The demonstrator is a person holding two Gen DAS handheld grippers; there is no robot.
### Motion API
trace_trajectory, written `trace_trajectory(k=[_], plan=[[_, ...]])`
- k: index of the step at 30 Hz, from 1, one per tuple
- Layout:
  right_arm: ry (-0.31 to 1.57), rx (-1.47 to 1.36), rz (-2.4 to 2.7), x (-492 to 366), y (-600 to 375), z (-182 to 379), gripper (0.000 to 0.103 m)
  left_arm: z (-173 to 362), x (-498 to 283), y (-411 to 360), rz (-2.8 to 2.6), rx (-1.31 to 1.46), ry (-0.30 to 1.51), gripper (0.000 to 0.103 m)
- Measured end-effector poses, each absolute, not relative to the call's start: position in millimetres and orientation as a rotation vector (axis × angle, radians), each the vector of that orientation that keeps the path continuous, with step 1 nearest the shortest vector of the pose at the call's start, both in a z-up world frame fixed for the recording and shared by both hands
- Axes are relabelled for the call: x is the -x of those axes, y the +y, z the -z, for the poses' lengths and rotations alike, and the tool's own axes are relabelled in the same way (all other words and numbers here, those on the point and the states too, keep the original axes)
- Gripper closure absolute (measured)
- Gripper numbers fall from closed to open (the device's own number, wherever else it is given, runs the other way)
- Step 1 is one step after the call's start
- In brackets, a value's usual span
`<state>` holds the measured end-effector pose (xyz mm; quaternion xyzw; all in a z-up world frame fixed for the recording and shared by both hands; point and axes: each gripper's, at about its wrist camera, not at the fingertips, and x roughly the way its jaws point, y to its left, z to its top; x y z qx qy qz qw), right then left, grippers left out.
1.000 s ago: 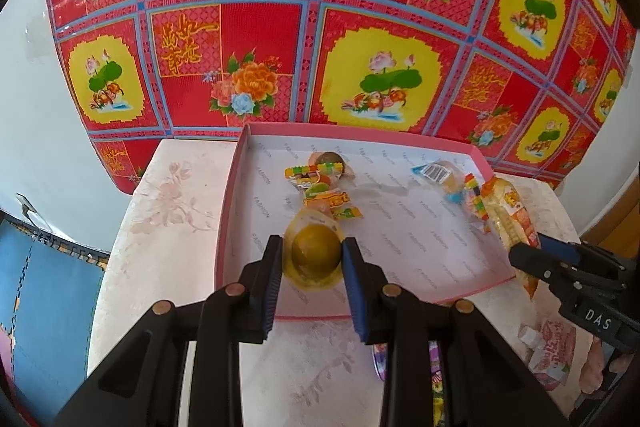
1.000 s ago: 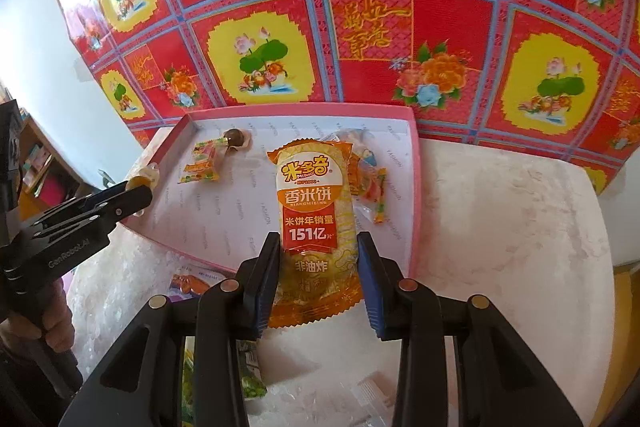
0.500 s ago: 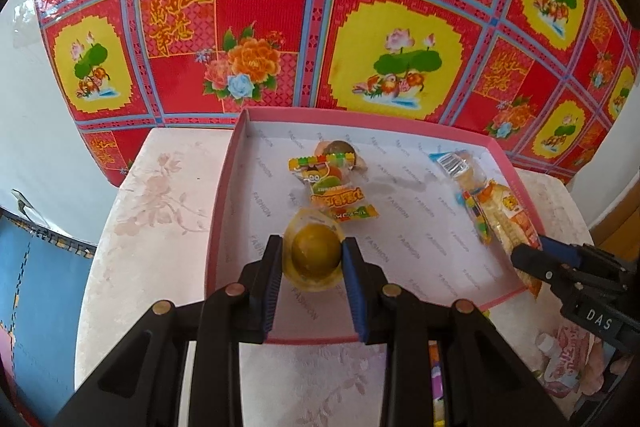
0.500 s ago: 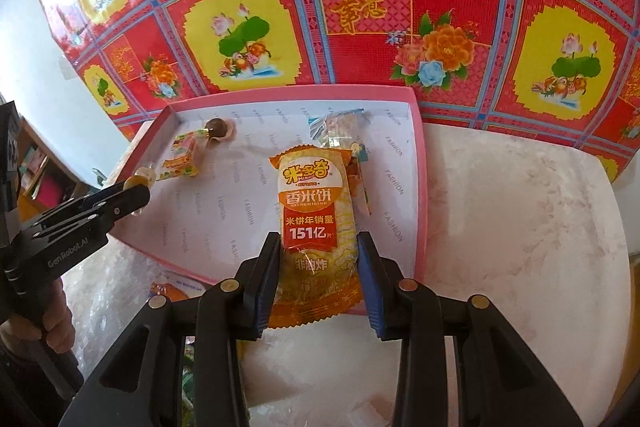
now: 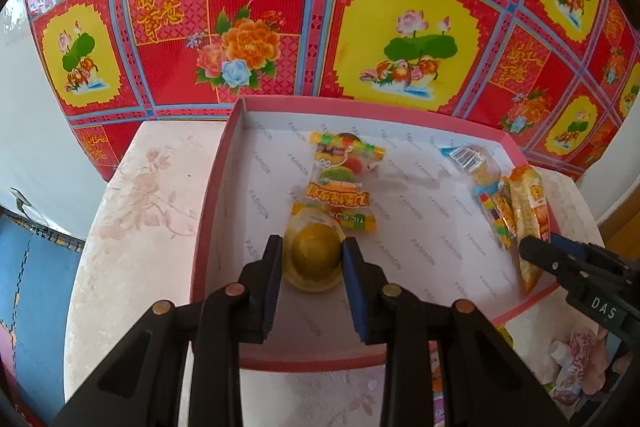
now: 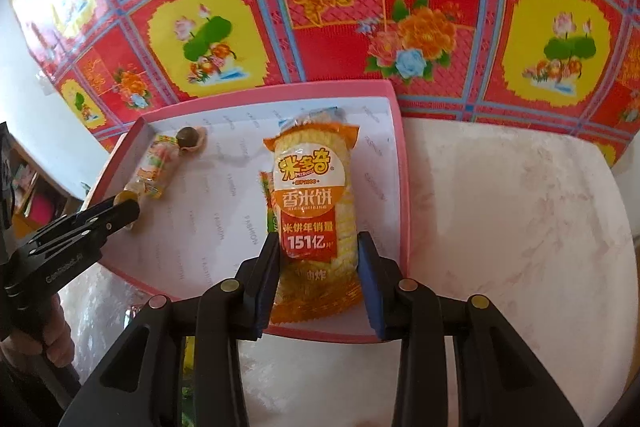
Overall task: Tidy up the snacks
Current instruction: 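Carry the egg snack and rice-cracker bag over the pink box with both tools, then open both tools to release the egg snack and rice-cracker bag into the box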
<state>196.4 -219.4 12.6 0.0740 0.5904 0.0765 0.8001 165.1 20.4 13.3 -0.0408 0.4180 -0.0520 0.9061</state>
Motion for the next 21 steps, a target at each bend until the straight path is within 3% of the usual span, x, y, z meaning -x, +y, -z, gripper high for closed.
trace_trajectory(k=[14, 21], plan=[[1.270, -0.178, -0.189, -202.1, -213.4, -7.0, 0.065, -1.2, -180.9, 9.7, 0.079, 0.024, 0.849, 0.071], [1.278, -0.205, -0.191, -199.6, -213.2, -7.5, 0.062, -5.8, -178.7, 10.2, 0.095, 0.052, 0.860, 0.066]])
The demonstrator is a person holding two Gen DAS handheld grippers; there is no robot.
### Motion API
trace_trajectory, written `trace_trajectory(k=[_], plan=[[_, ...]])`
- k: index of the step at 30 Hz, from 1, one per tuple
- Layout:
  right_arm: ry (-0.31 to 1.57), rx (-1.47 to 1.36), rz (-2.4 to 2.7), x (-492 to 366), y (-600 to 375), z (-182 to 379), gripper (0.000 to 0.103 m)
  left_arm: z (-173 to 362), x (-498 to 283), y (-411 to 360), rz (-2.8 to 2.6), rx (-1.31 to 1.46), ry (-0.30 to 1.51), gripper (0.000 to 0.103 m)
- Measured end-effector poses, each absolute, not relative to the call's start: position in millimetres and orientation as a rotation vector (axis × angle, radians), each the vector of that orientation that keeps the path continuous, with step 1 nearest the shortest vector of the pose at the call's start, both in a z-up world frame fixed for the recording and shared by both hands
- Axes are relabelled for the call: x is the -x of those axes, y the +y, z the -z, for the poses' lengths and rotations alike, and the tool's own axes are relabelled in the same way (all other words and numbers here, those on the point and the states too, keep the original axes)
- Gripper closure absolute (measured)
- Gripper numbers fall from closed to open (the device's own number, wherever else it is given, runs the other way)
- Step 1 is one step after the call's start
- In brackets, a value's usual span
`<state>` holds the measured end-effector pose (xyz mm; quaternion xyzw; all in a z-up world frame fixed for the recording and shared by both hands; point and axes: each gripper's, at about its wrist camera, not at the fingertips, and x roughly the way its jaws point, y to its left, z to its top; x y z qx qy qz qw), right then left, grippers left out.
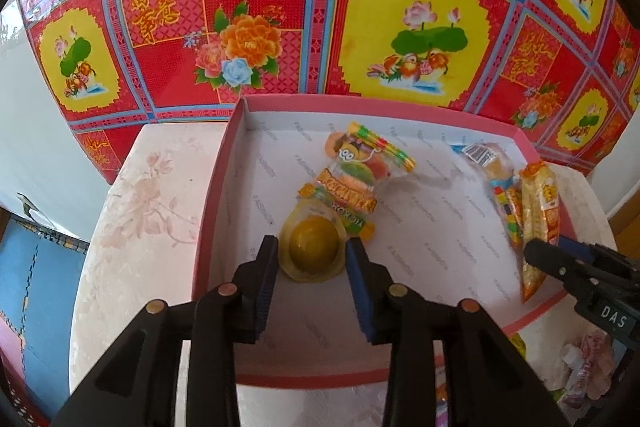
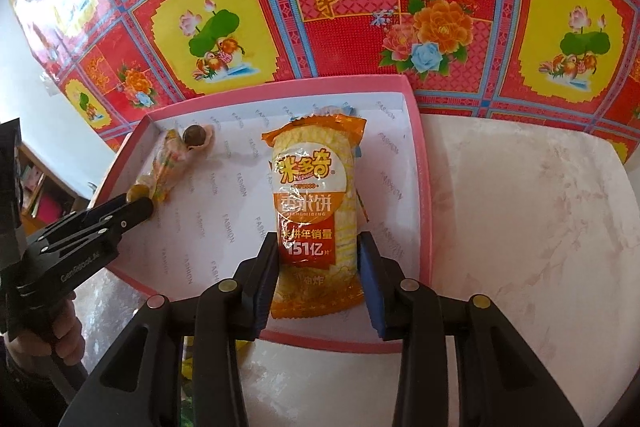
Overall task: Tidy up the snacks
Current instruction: 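Open both tools to release the egg snack and rice-cracker bag into the box, then grasp the purple tin with the left tool while the right tool moves toward the green packets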
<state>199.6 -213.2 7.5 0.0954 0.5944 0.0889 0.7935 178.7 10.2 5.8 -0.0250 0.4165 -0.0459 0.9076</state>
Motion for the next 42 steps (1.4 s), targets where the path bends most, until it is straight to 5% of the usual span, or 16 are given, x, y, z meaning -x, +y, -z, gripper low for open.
trace_trajectory(k=[5, 42], plan=[[1.256, -0.206, -0.180, -195.4, -215.3, -16.2, 0.046, -12.6, -169.2, 10.5, 0.103, 0.061, 0.848, 0.061], [1.207, -0.234, -0.148, -133.3, -250.9, -65.3, 0.046, -21.9, -99.9, -5.9, 0.175, 0.102, 0.886, 0.051]])
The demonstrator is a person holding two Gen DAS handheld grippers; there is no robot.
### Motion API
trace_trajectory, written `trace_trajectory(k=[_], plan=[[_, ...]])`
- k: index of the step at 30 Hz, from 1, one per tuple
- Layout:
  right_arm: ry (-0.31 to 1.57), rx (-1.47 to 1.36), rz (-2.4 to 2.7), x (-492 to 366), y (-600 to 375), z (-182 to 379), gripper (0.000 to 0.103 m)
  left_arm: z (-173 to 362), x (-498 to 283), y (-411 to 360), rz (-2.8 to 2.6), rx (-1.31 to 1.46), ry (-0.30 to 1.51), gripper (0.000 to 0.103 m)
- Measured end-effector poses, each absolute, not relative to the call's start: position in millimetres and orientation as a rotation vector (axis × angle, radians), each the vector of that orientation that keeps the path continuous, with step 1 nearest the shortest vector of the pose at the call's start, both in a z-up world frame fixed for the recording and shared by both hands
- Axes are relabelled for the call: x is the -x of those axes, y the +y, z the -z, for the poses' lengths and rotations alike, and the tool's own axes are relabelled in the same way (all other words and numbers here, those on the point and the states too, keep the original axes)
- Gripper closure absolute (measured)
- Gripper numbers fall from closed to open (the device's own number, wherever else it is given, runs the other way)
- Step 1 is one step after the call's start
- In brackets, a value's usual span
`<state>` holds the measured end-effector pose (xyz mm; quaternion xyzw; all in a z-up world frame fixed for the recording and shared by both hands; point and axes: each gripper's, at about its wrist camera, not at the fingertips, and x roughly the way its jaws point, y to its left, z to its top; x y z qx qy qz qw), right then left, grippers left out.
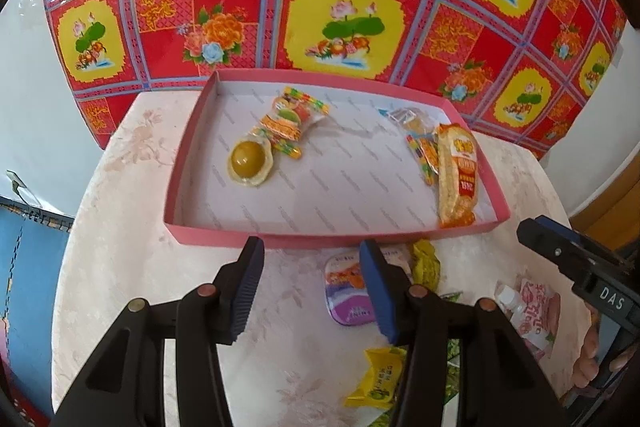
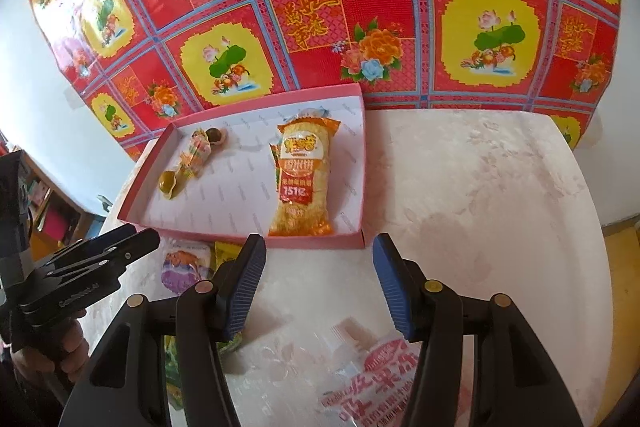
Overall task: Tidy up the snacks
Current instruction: 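Grasp the purple tin with the left tool while the right tool moves toward the green packets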
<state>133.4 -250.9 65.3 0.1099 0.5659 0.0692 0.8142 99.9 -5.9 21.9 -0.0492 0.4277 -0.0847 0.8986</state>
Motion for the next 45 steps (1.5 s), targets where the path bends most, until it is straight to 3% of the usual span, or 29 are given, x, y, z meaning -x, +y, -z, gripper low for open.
trace_trajectory(k=[17, 27, 42, 45], plan=[[1.224, -0.277, -0.143, -122.3, -268.7, -57.0, 0.046, -8.3, -108.2, -30.4, 0.180, 0.094, 0.982, 0.042], [1.228, -0.306, -0.149, -118.3, -275.9, -52.7, 0.046, -5.7, -107.1, -48.8, 0.166, 0.033, 0.986, 0.029], [1.240, -0.315, -0.162, -116.4, -274.8, -50.9, 0.046, 1.8, -104.3, -58.2, 0.121, -0.028, 0.979, 0.029], [1.240, -0.314, -0.162, -116.3, -274.2, -51.0, 0.046, 0.6, -103.2, -56.9, 0.133, -0.027, 0.964, 0.037]])
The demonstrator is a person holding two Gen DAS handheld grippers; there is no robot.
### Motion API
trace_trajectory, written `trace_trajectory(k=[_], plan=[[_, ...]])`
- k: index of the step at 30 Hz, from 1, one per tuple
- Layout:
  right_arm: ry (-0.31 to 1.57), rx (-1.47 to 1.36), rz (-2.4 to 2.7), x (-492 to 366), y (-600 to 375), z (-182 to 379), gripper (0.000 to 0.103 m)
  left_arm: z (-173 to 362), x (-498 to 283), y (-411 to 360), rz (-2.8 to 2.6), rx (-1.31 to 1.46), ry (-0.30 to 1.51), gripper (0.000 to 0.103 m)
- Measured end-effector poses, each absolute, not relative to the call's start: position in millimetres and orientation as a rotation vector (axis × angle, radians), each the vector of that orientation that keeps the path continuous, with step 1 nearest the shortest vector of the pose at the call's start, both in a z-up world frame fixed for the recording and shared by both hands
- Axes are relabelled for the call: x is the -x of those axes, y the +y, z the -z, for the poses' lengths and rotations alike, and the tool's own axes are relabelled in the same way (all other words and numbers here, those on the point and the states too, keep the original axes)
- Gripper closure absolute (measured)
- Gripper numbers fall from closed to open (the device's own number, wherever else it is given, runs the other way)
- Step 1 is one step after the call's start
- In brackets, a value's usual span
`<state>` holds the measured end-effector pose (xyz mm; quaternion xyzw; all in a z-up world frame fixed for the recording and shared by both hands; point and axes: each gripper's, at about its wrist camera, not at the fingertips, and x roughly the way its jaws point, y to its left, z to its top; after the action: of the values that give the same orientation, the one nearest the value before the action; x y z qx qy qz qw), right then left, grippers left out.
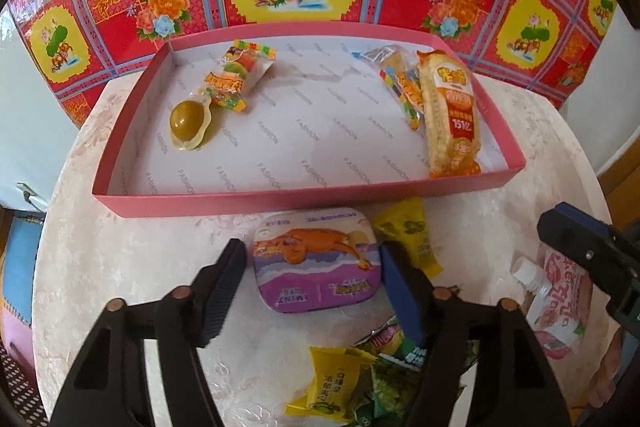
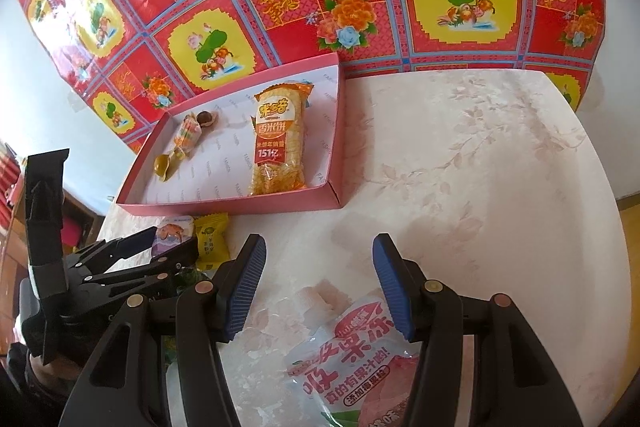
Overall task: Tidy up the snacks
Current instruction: 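Grasp the purple tin with the left tool while the right tool moves toward the green packets, then grasp the yellow packet with the right tool while the left tool holds the purple tin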
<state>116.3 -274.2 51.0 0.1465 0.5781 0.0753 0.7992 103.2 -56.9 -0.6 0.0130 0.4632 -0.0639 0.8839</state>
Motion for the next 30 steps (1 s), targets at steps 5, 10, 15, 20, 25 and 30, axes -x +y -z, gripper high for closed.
trace_trajectory(k=[5, 10, 15, 20, 25, 30], plan=[[1.247, -0.309, -0.165, -116.4, -269.6, -51.2, 0.046, -0.6, -101.8, -49.2, 0.129, -0.006, 0.958, 0.037], [1.253, -0.289, -0.181, -117.3, -259.7, -52.2, 0.046, -6.9, -98.3, -38.7, 0.120, 0.016, 0.940, 0.037], [1.270, -0.252, -0.190, -117.9, -248.0, -51.7, 0.046, -12.1, -95.0, -24.6, 0.089, 0.032, 0.921, 0.037], [1.293, -0.243, -0.205, -119.4, -235.0, -50.9, 0.046, -10.4, -91.9, -10.5, 0.068, 0.050, 0.923, 0.037], [1.318, -0.232, -0.235, -120.8, -218.3, -47.6, 0.046, -7.4, -87.9, 4.1, 0.060, 0.073, 0.922, 0.037], [1.321, -0.220, -0.266, -123.8, -199.4, -46.6, 0.046, -4.8, -84.7, 13.7, 0.052, 0.086, 0.923, 0.037]])
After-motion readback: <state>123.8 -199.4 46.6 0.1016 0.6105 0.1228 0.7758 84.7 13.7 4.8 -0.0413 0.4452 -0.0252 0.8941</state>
